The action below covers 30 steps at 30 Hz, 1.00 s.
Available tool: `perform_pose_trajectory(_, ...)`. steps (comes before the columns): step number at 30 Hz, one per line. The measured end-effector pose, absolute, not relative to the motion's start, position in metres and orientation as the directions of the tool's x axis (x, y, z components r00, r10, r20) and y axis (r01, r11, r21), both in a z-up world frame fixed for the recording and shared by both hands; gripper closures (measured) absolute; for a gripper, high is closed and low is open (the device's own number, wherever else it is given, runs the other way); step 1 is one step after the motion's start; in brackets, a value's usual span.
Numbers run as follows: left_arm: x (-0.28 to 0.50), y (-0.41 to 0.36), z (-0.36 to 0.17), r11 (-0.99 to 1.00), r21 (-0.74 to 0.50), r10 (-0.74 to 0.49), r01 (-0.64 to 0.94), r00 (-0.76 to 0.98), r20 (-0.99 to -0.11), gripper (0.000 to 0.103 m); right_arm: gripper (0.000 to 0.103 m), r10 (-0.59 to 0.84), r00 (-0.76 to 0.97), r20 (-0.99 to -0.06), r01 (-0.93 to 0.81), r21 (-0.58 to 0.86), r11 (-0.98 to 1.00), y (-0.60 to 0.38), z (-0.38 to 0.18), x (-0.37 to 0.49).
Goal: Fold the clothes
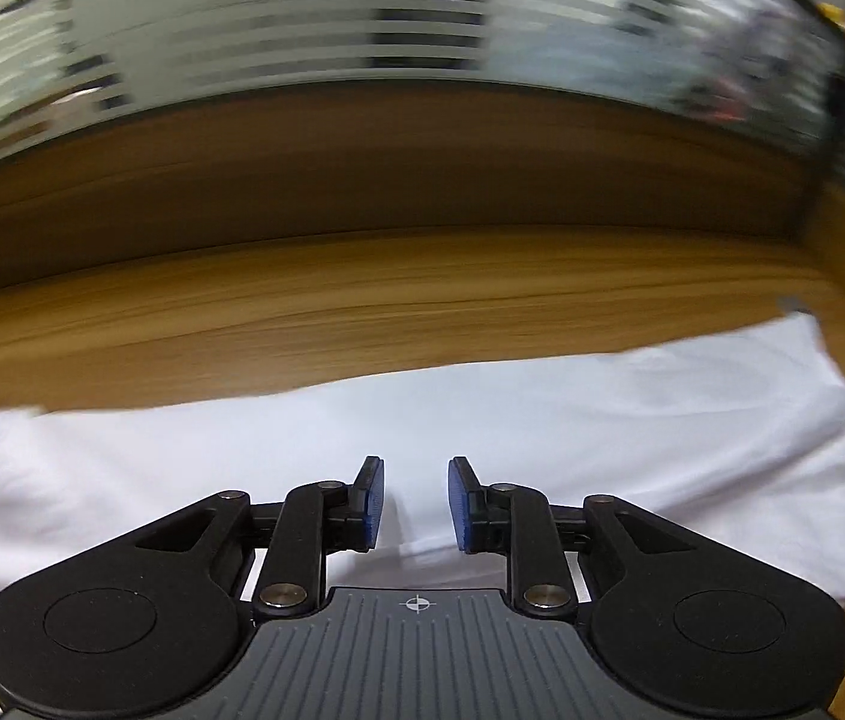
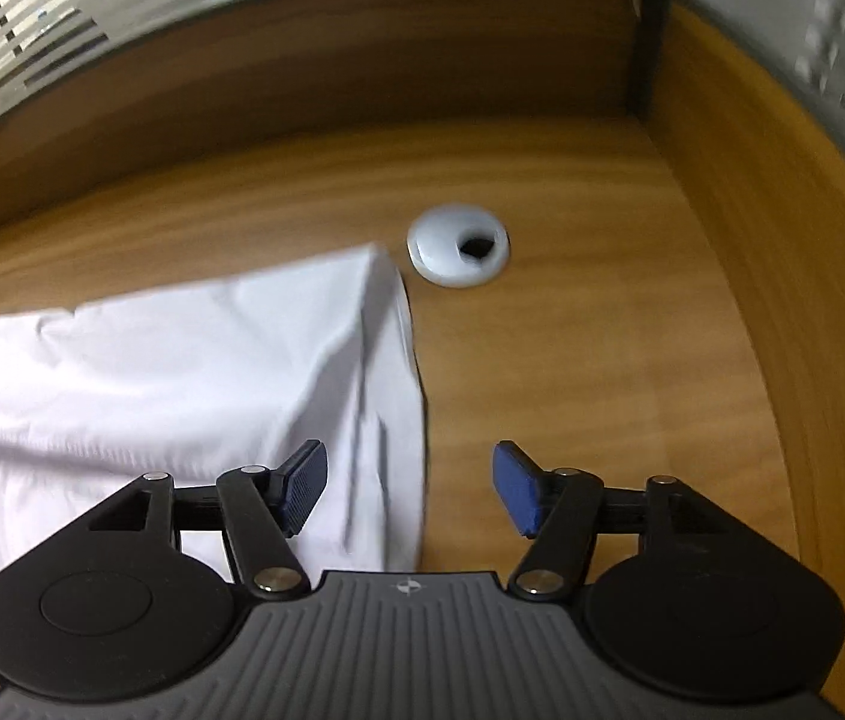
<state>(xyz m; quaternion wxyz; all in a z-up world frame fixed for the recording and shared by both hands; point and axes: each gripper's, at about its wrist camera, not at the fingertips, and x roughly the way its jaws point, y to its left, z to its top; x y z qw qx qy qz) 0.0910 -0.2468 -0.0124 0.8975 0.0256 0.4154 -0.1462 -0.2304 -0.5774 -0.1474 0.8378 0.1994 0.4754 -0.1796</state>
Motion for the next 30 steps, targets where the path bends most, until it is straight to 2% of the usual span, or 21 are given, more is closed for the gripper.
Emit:
perform_pose_trajectory(6,0.099,-0.314,-0.030,0.874,-0.090,-0.369,0.477,0.531,-0.763,0.077,0.035,0.011,0.530,-0.848,0.473,0.306,0.826,-0.586,-0.169,-0.246)
perform_pose_trajectory(10,0.103,-0.343,-0.040,0.818,-0.091,-0.412,0.568,0.468,-0.782,0.077,0.034,0.079,0.565,-0.821,0.451,0.388,0.804,-0.590,-0.172,-0.242)
perform_pose_trajectory(14,0.107,-0.366,-0.048,0.767,-0.109,-0.455,0.633,0.415,-0.788,0.077,0.028,0.146,0.599,-0.788,0.425,0.467,0.775,-0.593,-0.176,-0.238)
perform_pose_trajectory(18,0.105,-0.393,-0.052,0.713,-0.139,-0.507,0.687,0.369,-0.779,0.077,0.026,0.234,0.611,-0.756,0.385,0.542,0.747,-0.595,-0.181,-0.232)
perform_pose_trajectory(24,0.100,-0.430,-0.056,0.638,-0.167,-0.564,0.752,0.309,-0.766,0.077,0.027,0.290,0.618,-0.731,0.359,0.590,0.723,-0.594,-0.182,-0.228)
perform_pose_trajectory(27,0.099,-0.439,-0.060,0.620,-0.159,-0.569,0.768,0.301,-0.765,0.077,0.036,0.275,0.618,-0.737,0.360,0.576,0.734,-0.588,-0.185,-0.220)
perform_pose_trajectory(29,0.099,-0.443,-0.063,0.610,-0.153,-0.575,0.777,0.301,-0.761,0.077,0.060,0.244,0.607,-0.757,0.372,0.541,0.755,-0.584,-0.184,-0.217)
perform_pose_trajectory(30,0.098,-0.445,-0.064,0.605,-0.150,-0.577,0.782,0.301,-0.759,0.077,0.067,0.228,0.604,-0.763,0.379,0.527,0.761,-0.581,-0.183,-0.216)
